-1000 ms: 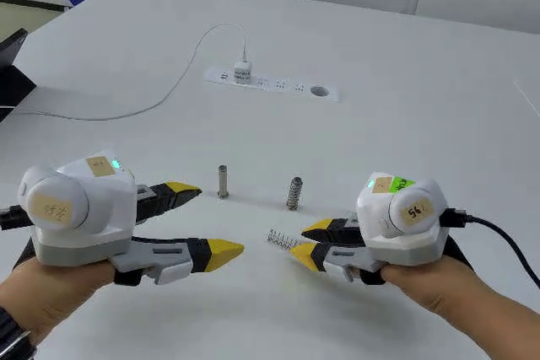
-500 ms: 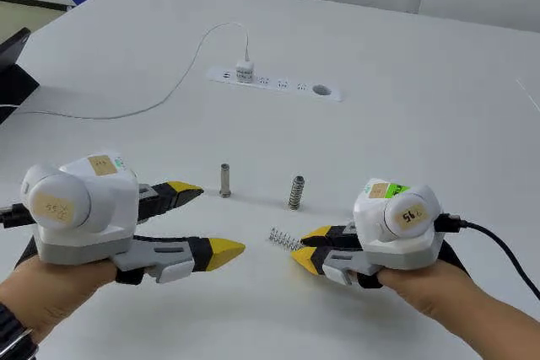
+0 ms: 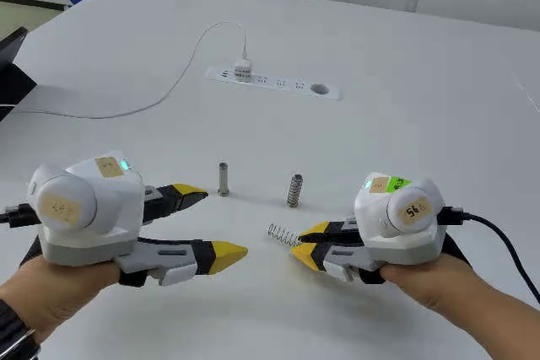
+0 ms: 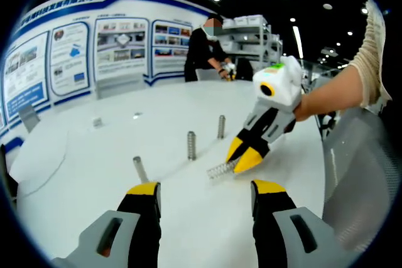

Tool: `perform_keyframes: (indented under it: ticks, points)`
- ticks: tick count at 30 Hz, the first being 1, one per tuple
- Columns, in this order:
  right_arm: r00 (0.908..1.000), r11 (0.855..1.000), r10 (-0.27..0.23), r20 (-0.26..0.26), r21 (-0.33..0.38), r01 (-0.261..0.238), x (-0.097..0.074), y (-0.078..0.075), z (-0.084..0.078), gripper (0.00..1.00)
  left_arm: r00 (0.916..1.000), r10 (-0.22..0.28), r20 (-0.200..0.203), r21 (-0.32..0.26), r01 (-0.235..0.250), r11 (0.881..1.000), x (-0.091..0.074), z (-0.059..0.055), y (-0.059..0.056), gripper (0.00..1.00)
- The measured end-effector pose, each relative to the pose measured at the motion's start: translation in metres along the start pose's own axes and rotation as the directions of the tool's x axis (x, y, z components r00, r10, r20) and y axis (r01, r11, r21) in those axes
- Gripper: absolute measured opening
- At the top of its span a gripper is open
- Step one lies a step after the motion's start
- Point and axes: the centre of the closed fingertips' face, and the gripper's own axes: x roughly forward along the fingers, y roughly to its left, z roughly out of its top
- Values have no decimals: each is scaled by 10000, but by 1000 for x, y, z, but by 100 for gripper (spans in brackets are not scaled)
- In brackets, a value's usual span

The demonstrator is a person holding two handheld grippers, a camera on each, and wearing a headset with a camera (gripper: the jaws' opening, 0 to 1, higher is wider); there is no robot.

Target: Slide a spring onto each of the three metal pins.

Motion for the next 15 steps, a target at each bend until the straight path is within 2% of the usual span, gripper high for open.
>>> perform_keyframes:
  ticks: [5,15]
  points:
    - [9991,9984,422,22,-384,-420,-9,8,8,12,9994,-338,-108,266,341,9991,5,0,-9,55]
    - [9909,9826,1333,-199,-1276,-1347,-21,26,23,11,9957,-897,-238,692,911,9934,11,0,-24,45]
